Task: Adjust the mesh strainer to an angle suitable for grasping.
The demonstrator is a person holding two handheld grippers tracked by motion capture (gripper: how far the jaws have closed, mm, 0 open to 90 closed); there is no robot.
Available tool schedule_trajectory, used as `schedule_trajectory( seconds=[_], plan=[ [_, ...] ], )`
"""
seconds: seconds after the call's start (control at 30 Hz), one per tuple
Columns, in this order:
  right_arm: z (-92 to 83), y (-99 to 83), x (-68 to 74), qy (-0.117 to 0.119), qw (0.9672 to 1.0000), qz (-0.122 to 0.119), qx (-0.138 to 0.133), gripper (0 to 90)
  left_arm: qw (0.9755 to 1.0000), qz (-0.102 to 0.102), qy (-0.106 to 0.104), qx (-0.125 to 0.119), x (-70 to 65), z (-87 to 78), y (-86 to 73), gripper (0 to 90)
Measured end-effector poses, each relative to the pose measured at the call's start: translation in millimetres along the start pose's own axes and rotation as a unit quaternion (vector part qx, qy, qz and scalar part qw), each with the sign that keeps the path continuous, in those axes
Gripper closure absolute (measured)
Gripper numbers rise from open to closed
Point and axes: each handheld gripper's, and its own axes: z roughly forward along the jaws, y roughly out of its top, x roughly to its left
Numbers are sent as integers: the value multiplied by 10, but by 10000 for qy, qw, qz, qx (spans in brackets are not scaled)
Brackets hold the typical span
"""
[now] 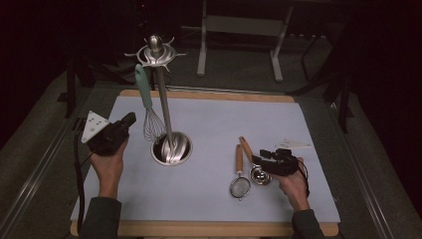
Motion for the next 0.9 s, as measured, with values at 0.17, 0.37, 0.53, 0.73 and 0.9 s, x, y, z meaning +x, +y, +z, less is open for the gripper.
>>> schedule_trajectory(
  seconds=[0.17,0.37,0.53,0.73,0.9],
  plan=[
    [-2,0,-3,4,10000,16,0,518,9992,88,18,378,-22,-29,-219,872],
    [15,-13,-6,-65,10000,0,69,531,9980,-47,-57,631,-50,-99,-523,860],
    [15,-10,8,18,10000,-44,77,596,9954,-23,-120,952,-40,-111,-761,848],
    [53,-22,23,-122,9997,-91,196,722,9912,-102,-58,1316,-2,-122,-1020,836],
    [134,-31,77,-434,9977,-256,445,881,9887,-106,-9,1496,38,-111,-1127,822]
  ],
)
